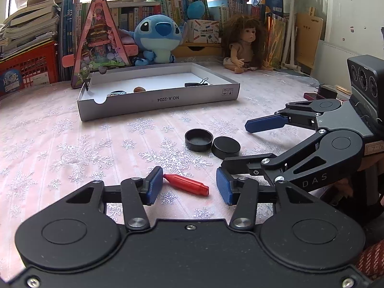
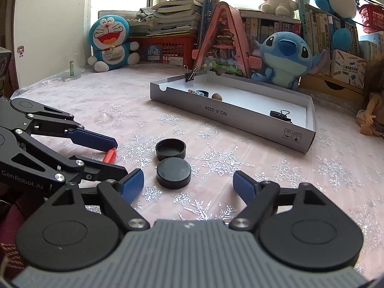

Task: Organize rigid objects
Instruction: 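Grasp the red pen with the left tool while the right tool grasps a black lid, then carry the red pen and black lid over the white tray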

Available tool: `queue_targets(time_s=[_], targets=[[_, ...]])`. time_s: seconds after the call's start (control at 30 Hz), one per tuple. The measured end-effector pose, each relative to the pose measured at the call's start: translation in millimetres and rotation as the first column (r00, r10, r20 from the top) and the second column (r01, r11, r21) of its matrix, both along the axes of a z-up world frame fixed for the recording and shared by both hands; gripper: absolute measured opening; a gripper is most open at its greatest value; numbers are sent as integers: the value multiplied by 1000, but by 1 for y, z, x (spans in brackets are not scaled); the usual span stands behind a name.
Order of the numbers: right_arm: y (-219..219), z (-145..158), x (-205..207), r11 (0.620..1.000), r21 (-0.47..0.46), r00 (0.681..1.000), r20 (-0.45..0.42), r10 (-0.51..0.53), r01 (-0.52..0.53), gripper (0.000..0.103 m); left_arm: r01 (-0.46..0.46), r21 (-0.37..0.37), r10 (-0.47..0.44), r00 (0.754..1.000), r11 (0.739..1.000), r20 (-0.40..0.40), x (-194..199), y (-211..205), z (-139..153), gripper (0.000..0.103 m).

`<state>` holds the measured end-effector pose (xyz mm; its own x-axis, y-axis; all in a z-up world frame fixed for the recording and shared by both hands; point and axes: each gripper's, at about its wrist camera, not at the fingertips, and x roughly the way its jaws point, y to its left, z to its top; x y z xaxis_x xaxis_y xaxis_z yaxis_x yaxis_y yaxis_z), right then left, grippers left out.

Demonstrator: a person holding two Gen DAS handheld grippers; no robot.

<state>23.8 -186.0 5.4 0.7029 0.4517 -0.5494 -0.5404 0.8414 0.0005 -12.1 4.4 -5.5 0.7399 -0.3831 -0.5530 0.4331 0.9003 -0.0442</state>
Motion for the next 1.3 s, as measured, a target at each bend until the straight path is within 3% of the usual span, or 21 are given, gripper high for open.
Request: queue_targets(time_s=[0.33,0.63,0.8,0.87,1.3], targets=[[4,1,-3,1000,0,1000,0,25,-25,72,-5,-2,5,1000,1000,2,-1,1,1,43],[7,2,-6,999,5,999,3,50,-50,46,-11,-5,11,1000,1000,5,0,2,2,39],[9,2,-7,998,8,998,3,59,-59,38,-21,-16,21,1000,1000,1,2,3,2,28],[9,2,-7,998,12,998,6,55,-55,37,-25,-22,25,1000,999,-3,3,3,2,23],[4,4,-8,999,28,999,25,21,-22,37,-8,-17,8,1000,1000,11,-1,1,3,23]])
